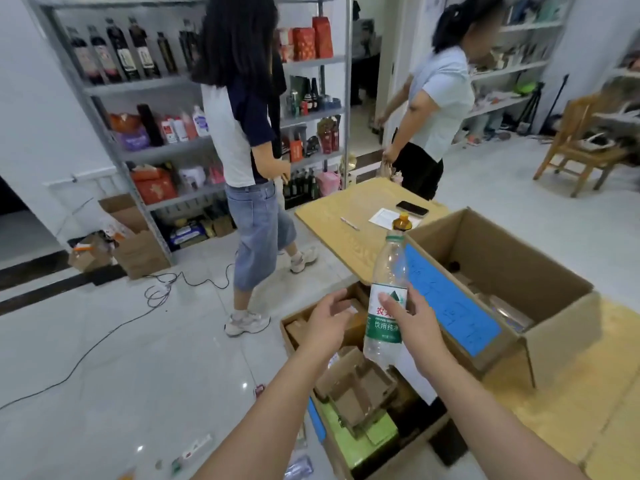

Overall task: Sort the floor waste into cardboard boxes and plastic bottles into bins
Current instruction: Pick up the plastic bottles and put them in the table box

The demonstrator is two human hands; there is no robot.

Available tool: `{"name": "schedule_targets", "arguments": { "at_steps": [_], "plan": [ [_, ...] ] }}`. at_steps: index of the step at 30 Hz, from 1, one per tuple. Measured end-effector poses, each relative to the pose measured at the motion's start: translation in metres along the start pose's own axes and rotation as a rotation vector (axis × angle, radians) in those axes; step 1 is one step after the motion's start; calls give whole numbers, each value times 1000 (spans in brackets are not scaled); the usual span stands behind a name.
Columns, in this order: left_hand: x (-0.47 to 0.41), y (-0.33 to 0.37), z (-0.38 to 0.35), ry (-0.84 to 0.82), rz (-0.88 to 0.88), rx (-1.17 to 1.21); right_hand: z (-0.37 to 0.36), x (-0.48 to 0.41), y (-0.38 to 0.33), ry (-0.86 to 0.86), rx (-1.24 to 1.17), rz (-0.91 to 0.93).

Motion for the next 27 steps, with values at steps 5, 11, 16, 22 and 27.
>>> {"name": "schedule_targets", "arguments": {
  "at_steps": [5,11,16,22,27],
  "plan": [
    [-37,42,-57,-82,-64,-33,49,-36,-23,116,-14,24],
    [-72,60,-124,-254,-86,-21,109,-45,-35,274,61,49],
    [-95,59,-167,-360,-70,-62,173,-51,-36,448,138,62],
    [-107,59,-211,-415,-23,-118,240,-78,-44,525,157,51],
    [-124,62,-250,-379,-1,-159,276,-113,-49,523,321,25]
  ]
}}
Point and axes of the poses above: each hand's wrist, its own x-axis away from the middle knuckle, its own z-axis out of the back of the hand, y = z × x, the point moved 6 cm from there along -x, towards the middle knuckle
